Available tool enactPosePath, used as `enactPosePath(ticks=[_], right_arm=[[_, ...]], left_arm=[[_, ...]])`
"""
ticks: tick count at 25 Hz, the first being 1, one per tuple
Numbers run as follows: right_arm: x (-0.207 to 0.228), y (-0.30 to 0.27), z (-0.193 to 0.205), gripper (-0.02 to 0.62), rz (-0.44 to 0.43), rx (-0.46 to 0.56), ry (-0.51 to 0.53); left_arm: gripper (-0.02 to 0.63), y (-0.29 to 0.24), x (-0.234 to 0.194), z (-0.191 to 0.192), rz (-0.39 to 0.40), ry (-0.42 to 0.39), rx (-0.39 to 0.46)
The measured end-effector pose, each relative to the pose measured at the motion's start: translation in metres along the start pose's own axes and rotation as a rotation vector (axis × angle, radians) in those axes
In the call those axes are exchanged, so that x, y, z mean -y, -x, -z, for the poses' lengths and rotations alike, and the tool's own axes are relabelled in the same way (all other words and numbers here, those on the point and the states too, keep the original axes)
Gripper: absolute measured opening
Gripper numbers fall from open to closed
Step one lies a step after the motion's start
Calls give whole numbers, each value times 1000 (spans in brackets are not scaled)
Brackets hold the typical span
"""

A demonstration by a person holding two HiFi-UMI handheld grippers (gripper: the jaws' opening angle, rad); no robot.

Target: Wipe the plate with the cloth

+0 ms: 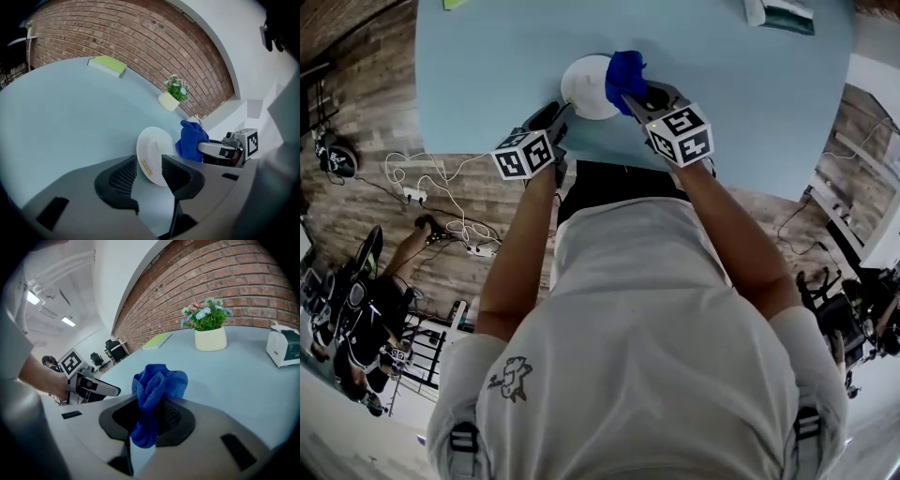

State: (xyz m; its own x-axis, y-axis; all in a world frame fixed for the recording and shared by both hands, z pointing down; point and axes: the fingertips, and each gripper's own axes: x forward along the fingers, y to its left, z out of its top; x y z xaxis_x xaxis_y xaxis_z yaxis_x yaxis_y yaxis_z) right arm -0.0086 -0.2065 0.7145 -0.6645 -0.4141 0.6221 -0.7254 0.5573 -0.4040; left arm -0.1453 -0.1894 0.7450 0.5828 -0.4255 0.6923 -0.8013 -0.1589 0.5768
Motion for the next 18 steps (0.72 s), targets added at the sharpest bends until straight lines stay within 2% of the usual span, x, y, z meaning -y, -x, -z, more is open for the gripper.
enactPosePath(ticks=[7,18], right_arm=[[5,-17,21,78,-15,-74,18],[14,-31,36,78,-13,-116,25]], left_arm=[[153,-18,-7,7,26,74,-43],[153,-23,-3,3,56,76,-39]])
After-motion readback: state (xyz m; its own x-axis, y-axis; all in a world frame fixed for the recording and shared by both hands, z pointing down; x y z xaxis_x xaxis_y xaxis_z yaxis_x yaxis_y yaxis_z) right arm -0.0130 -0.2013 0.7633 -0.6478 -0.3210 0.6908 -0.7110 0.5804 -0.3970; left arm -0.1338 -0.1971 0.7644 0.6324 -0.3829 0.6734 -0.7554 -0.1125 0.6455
